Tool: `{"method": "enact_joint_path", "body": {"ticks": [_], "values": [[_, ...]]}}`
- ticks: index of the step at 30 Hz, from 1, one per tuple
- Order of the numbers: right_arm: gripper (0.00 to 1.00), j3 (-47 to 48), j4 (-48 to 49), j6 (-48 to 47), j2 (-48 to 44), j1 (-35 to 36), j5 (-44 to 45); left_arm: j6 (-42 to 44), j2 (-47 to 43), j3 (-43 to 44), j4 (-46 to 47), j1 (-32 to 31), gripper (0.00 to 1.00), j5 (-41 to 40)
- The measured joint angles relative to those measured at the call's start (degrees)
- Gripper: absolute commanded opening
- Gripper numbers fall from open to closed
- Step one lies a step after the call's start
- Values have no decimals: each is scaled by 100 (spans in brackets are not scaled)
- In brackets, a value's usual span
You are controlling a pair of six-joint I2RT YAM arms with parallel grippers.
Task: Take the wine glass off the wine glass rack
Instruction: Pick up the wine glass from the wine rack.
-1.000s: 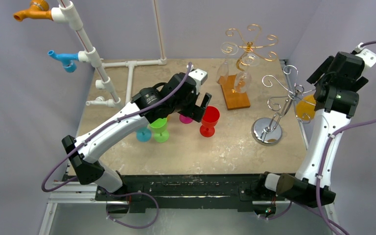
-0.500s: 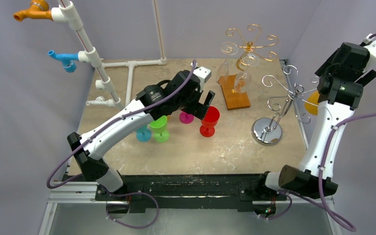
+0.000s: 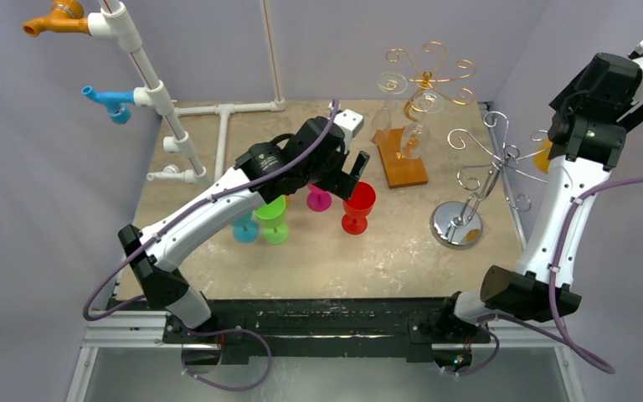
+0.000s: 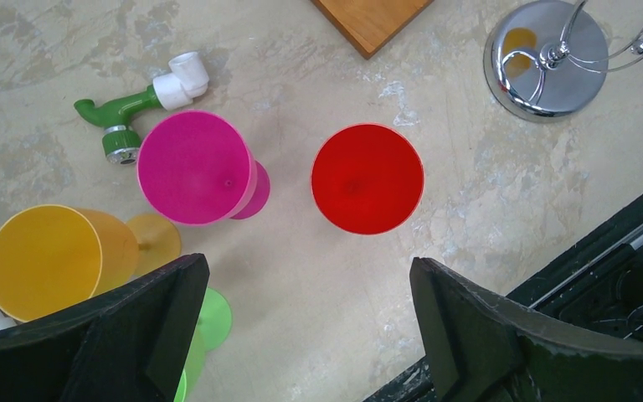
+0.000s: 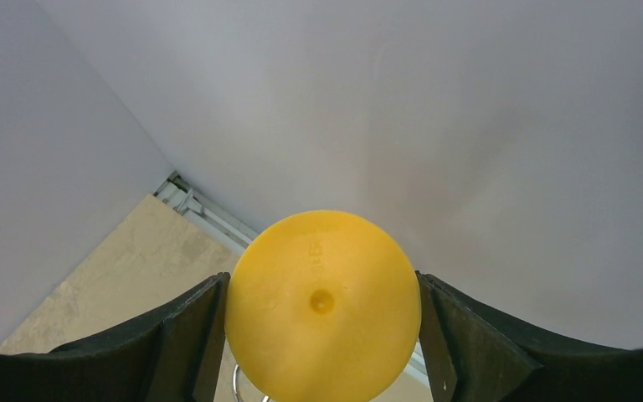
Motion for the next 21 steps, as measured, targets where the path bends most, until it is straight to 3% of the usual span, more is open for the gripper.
{"method": "enact_joint_path", "body": {"ticks": [21], "values": [[62, 136, 1292, 15, 363, 245, -2, 155, 7, 0, 175, 0, 100, -98]]}}
